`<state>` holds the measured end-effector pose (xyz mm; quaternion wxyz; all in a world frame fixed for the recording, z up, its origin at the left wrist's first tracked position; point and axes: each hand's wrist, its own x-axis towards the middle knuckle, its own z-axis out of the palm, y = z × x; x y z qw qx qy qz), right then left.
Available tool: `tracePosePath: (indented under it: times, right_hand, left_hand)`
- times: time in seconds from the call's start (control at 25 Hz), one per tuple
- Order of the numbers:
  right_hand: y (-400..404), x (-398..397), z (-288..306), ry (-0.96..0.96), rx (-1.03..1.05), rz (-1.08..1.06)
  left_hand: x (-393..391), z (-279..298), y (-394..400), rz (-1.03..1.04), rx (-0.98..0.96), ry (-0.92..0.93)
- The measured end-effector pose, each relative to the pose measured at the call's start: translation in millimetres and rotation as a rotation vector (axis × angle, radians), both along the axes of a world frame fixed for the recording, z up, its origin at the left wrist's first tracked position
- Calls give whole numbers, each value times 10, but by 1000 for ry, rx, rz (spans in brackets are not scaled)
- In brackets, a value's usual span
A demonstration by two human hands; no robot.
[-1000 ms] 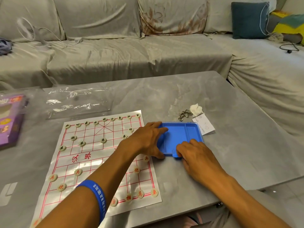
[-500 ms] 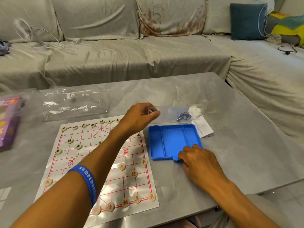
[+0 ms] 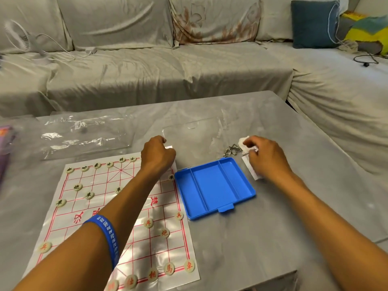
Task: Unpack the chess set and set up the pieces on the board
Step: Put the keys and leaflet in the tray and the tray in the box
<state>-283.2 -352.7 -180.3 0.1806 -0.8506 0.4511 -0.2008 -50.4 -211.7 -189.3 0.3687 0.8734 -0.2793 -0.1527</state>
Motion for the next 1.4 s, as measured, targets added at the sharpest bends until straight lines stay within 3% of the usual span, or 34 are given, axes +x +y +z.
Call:
tracePosePath:
  times: [0.28, 0.64, 0.84, 1.04, 1.2, 1.4]
  right_hand:
    - [-343, 352, -220, 328, -19, 306]
    - [-276, 314, -314, 370, -70, 110]
    - [-323, 199, -359, 194, 24, -47]
    - [-163, 235, -357, 70, -66, -99]
    - [135, 425, -243, -109, -78, 8]
    - [602, 778, -156, -193, -33, 146]
  left_hand:
    - [37, -1, 10, -7, 74, -93]
    - [28, -142, 70, -54, 3, 11]
    - [24, -146, 84, -94, 6, 16]
    - [-19, -136, 39, -174, 49, -53]
    - [5, -78, 203, -170, 14, -99]
    - [384, 22, 802, -75, -47, -136]
